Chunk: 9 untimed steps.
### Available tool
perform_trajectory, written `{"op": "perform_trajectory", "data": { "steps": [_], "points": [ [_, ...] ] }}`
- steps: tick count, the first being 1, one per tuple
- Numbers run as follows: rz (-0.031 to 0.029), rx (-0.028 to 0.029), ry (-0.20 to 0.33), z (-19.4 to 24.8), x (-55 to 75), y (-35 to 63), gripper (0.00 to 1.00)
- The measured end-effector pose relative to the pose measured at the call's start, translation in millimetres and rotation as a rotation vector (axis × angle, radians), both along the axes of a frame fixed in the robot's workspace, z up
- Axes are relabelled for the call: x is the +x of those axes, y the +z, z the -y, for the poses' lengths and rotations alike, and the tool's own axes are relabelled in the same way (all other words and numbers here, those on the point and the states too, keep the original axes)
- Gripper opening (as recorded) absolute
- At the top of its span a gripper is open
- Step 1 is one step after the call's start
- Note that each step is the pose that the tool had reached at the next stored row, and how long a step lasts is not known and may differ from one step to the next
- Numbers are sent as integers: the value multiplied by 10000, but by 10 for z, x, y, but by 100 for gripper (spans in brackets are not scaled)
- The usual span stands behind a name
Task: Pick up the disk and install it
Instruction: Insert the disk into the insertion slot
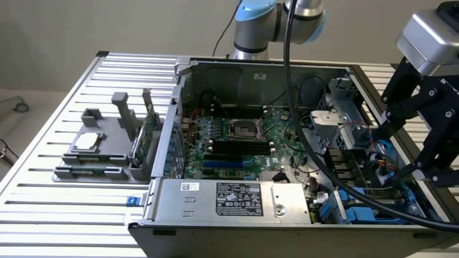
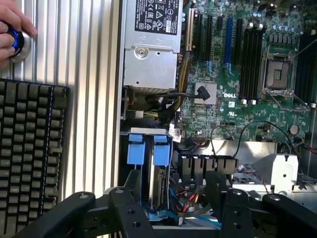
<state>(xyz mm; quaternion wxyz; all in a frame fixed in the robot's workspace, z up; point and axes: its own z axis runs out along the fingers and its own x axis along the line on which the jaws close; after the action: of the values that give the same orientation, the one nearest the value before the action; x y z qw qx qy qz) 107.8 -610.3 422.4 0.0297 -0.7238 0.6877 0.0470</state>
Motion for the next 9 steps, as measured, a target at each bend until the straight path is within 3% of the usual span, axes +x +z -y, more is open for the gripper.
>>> {"op": "perform_trajectory", "data": {
  "steps": [3,6,8,9],
  "points": [
    [0,1,1,0,-3,6,56],
    [-1,-3,-1,-1,-4,13,38],
    [-1,-44,7,-30,-5,21,32],
    [0,-98,13,-53,-4,24,26]
  ]
}}
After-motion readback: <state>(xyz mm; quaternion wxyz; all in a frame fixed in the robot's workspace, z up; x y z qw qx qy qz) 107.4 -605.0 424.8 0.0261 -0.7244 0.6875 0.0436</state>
